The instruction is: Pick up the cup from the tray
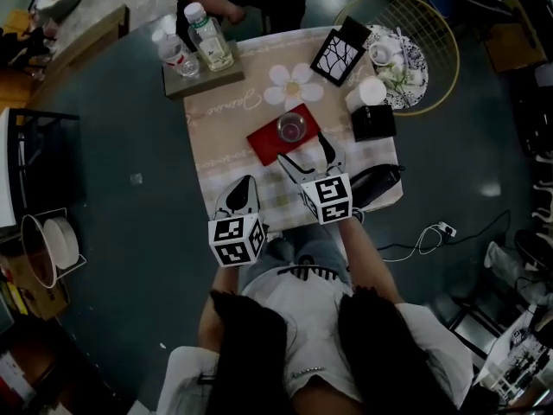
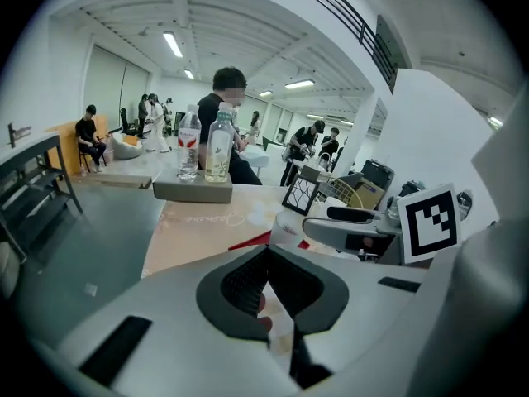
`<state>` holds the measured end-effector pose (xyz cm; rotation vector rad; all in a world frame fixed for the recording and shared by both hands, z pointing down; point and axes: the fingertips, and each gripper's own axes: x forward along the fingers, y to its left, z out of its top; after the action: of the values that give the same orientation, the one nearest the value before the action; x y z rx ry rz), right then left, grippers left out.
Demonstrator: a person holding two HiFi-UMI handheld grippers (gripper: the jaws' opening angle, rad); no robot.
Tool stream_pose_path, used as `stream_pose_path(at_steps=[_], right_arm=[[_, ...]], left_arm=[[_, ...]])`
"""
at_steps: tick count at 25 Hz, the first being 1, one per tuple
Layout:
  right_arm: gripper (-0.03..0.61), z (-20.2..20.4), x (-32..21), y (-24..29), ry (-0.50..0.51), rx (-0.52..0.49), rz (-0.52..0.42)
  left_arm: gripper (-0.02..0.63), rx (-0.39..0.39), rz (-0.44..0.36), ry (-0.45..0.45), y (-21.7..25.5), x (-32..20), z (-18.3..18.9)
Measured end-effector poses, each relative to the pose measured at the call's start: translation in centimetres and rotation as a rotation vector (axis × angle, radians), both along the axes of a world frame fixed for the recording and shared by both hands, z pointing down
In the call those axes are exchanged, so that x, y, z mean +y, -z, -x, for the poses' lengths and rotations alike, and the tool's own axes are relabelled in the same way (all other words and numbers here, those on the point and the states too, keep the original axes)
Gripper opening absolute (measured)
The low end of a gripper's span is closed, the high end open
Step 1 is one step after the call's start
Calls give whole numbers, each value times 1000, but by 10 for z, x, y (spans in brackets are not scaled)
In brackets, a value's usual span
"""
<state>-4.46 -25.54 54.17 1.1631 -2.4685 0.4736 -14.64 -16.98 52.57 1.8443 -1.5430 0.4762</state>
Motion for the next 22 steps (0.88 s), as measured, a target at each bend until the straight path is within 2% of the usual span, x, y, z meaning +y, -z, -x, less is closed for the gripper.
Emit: stream_pose_path(at_steps=[10, 22], right_arm=[[434, 17, -35, -42, 84, 60, 30], [433, 36, -52, -69, 127, 103, 45]], left_arm=[[6, -12, 60, 10, -24, -27, -6], [6, -34, 105, 43, -34, -41, 10]])
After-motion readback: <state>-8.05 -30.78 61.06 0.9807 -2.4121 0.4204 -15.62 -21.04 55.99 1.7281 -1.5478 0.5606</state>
